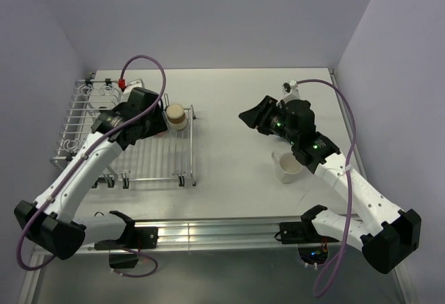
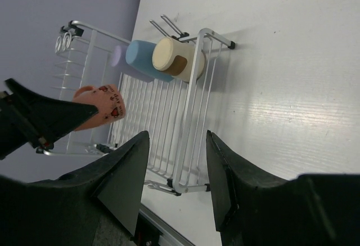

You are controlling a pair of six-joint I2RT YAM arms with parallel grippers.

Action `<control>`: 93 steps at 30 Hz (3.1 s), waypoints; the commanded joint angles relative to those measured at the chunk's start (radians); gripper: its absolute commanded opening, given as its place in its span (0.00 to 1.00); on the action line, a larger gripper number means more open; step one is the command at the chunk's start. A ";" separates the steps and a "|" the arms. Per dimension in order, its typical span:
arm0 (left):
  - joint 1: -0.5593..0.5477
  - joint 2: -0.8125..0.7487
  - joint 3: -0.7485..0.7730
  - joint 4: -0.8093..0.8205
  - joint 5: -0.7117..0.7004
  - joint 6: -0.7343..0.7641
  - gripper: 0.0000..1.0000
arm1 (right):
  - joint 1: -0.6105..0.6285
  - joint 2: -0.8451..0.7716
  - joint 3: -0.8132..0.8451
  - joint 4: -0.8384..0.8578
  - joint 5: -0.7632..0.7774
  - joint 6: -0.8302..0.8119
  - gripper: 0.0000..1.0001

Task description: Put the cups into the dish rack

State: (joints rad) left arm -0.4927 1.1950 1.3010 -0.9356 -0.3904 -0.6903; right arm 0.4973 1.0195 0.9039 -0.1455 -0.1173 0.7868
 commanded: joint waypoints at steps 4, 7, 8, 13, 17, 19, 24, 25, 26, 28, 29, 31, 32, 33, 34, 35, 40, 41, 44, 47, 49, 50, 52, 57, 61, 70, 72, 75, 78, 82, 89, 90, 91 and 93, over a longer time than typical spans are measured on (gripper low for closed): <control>-0.001 0.107 0.011 -0.015 -0.152 -0.167 0.00 | 0.000 -0.001 0.058 -0.003 0.030 -0.034 0.53; 0.002 0.144 0.003 -0.022 -0.192 -0.236 0.00 | 0.000 -0.002 0.052 -0.005 0.033 -0.034 0.53; 0.005 0.149 0.000 -0.023 -0.200 -0.254 0.00 | 0.000 -0.004 0.050 -0.003 0.034 -0.035 0.53; 0.064 0.173 -0.041 0.012 -0.136 -0.305 0.00 | 0.001 -0.010 0.041 -0.005 0.039 -0.038 0.53; 0.127 0.184 -0.086 0.064 -0.078 -0.296 0.00 | 0.000 -0.015 0.033 -0.006 0.042 -0.040 0.53; 0.158 0.207 -0.092 0.075 -0.065 -0.278 0.00 | 0.000 -0.018 0.030 -0.006 0.044 -0.038 0.53; 0.201 0.259 -0.082 0.080 -0.088 -0.261 0.00 | 0.000 -0.021 0.024 -0.002 0.045 -0.038 0.53; 0.218 0.274 -0.083 0.081 -0.091 -0.259 0.00 | 0.000 -0.022 0.023 -0.002 0.045 -0.038 0.53; 0.227 0.282 -0.082 0.084 -0.091 -0.255 0.00 | 0.001 -0.022 0.021 -0.002 0.047 -0.038 0.53; 0.253 0.308 -0.078 0.093 -0.081 -0.245 0.00 | 0.000 -0.022 0.020 0.000 0.050 -0.040 0.53; 0.259 0.316 -0.075 0.093 -0.080 -0.242 0.00 | 0.000 -0.021 0.018 0.000 0.050 -0.040 0.53; 0.275 0.333 -0.066 0.092 -0.085 -0.242 0.00 | 0.000 -0.021 0.016 0.000 0.051 -0.041 0.53; 0.278 0.336 -0.065 0.095 -0.084 -0.241 0.00 | 0.000 -0.019 0.015 0.000 0.051 -0.041 0.53; 0.286 0.342 -0.063 0.098 -0.081 -0.235 0.00 | 0.001 -0.018 0.015 0.000 0.051 -0.041 0.53; 0.289 0.351 -0.054 0.100 -0.079 -0.235 0.00 | 0.001 -0.016 0.015 0.000 0.051 -0.043 0.53; 0.292 0.356 -0.051 0.098 -0.077 -0.232 0.00 | 0.001 -0.013 0.013 0.001 0.051 -0.044 0.53; 0.307 0.380 -0.028 0.080 -0.080 -0.233 0.00 | 0.000 -0.010 0.010 0.004 0.050 -0.044 0.53; 0.307 0.377 -0.032 0.083 -0.073 -0.235 0.00 | 0.000 -0.012 0.010 0.004 0.050 -0.046 0.53; 0.307 0.357 -0.068 0.101 -0.051 -0.235 0.00 | 0.000 -0.015 0.009 0.004 0.054 -0.046 0.53; 0.307 0.348 -0.085 0.103 -0.054 -0.236 0.00 | 0.000 -0.010 0.009 0.009 0.050 -0.044 0.53; 0.307 0.350 -0.078 0.101 -0.051 -0.236 0.00 | 0.000 -0.006 0.007 0.012 0.042 -0.041 0.53; 0.307 0.353 -0.074 0.098 -0.050 -0.238 0.00 | 0.000 -0.004 0.007 0.014 0.041 -0.043 0.53; 0.307 0.362 -0.060 0.089 -0.048 -0.241 0.02 | 0.001 -0.004 0.009 0.012 0.042 -0.044 0.53; 0.307 0.374 -0.055 0.092 -0.036 -0.244 0.24 | 0.000 -0.015 0.007 0.004 0.048 -0.050 0.53; 0.307 0.368 -0.074 0.100 -0.038 -0.244 0.43 | 0.000 -0.015 0.007 0.004 0.048 -0.052 0.53; 0.307 0.360 -0.077 0.089 -0.056 -0.252 0.70 | -0.002 -0.010 0.004 0.012 0.038 -0.049 0.53; 0.307 0.359 -0.081 0.087 -0.062 -0.259 0.78 | 0.001 -0.010 0.004 0.012 0.036 -0.050 0.53; 0.307 0.356 -0.085 0.086 -0.065 -0.264 0.91 | 0.000 -0.010 0.006 0.012 0.036 -0.052 0.53; 0.307 0.354 -0.086 0.084 -0.070 -0.268 0.97 | 0.000 -0.007 0.007 0.011 0.034 -0.052 0.53; 0.306 0.348 -0.083 0.080 -0.073 -0.268 0.99 | 0.000 -0.004 0.010 0.011 0.031 -0.054 0.53; 0.292 0.324 -0.057 0.055 -0.090 -0.268 0.99 | 0.000 0.001 0.020 0.012 0.025 -0.055 0.53; 0.287 0.316 -0.055 0.054 -0.093 -0.270 0.99 | 0.001 0.002 0.021 0.011 0.025 -0.055 0.53; 0.284 0.310 -0.054 0.052 -0.094 -0.275 0.99 | 0.000 0.004 0.023 0.011 0.024 -0.055 0.53; 0.275 0.293 -0.057 0.052 -0.091 -0.281 0.99 | 0.000 0.005 0.024 0.007 0.024 -0.057 0.53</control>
State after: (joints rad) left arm -0.2260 1.5417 1.2327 -0.8200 -0.4435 -0.9363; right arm 0.4969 1.0229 0.9089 -0.1528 -0.0948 0.7486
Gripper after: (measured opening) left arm 0.988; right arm 0.532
